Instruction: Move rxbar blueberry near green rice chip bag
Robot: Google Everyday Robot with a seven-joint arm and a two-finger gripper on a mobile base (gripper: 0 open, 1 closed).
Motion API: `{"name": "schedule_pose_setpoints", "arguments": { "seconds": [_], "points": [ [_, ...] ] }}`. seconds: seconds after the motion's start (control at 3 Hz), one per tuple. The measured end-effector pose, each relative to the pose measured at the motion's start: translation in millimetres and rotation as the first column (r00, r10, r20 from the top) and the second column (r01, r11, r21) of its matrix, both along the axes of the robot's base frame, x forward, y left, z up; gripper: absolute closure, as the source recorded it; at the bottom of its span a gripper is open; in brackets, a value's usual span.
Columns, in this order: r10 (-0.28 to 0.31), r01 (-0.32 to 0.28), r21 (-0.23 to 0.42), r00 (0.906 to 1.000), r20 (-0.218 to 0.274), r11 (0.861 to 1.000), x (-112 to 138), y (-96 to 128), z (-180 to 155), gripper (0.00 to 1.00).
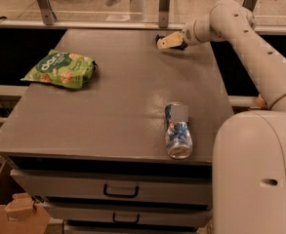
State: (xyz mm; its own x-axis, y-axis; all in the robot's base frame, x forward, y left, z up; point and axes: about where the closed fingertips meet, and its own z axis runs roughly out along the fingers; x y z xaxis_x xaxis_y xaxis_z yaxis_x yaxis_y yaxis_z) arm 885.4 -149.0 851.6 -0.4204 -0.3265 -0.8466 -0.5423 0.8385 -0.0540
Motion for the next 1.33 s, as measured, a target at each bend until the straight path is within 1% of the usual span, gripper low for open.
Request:
{"name": "schedule_pose_setpoints", "arguments": {
  "seconds": [0.33, 0.67, 1.0, 1.33],
  "points": [
    [0.012, -0.012, 0.008, 0.9998, -0.017, 1.000, 0.3, 3.7, -3.9, 0.41],
    [0.047, -0.047, -0.010, 0.9985, -0.028, 0.999, -4.1, 8.8, -6.8, 0.65],
    [0.097, -0.099, -0.032, 0.9931, -0.066, 0.995, -15.5, 16.0, -17.0, 0.88],
    [0.105, -0.108, -0.034, 0.9920, -0.069, 0.994, -17.6, 17.2, -15.7, 1.00]
  ]
}}
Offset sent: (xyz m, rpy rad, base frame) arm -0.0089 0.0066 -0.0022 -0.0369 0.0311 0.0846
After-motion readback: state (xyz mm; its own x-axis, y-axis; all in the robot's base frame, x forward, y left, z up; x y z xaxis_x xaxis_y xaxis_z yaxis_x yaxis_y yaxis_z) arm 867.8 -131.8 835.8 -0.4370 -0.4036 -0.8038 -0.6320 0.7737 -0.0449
